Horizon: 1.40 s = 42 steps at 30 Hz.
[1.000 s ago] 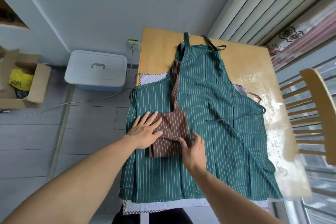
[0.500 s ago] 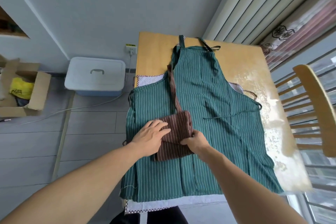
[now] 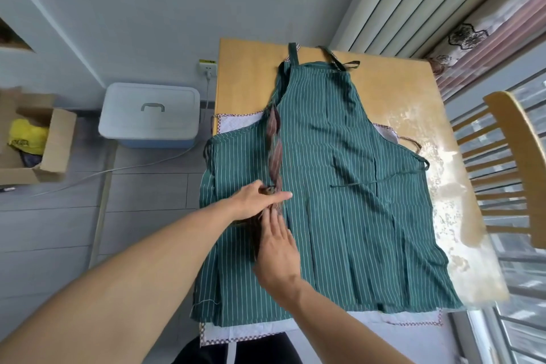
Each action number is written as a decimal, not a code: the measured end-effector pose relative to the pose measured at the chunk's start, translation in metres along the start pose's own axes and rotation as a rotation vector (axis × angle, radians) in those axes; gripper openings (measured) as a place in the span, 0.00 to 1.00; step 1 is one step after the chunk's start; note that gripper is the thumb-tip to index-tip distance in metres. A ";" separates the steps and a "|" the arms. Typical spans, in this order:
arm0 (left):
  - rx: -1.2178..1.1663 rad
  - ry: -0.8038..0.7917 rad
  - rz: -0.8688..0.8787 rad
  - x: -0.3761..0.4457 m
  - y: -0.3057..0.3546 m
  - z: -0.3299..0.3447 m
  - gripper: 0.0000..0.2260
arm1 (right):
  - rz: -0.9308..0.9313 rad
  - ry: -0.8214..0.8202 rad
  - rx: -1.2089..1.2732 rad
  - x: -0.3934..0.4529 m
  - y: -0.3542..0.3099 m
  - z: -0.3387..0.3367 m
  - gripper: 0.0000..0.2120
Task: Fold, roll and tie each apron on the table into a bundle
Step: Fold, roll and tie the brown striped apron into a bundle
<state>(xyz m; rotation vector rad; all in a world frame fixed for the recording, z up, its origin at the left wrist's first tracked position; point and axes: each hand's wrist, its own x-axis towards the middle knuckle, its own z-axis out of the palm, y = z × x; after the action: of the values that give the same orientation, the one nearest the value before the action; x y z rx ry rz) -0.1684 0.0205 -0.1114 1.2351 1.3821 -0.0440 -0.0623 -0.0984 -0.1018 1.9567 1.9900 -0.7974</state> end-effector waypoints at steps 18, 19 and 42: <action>-0.083 -0.024 -0.062 0.011 -0.008 -0.033 0.35 | -0.274 -0.002 0.314 0.002 0.044 -0.009 0.23; -0.119 -0.031 -0.051 0.009 -0.008 -0.031 0.37 | -0.277 0.004 0.287 0.003 0.043 -0.010 0.23; -0.256 0.276 0.020 -0.017 -0.017 -0.031 0.27 | -0.068 0.102 0.429 0.055 0.020 -0.027 0.30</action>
<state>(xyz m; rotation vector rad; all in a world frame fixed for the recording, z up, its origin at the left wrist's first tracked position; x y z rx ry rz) -0.2061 0.0232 -0.1002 1.0668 1.5575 0.3196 -0.0418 -0.0382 -0.1125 2.2008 2.0866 -1.2527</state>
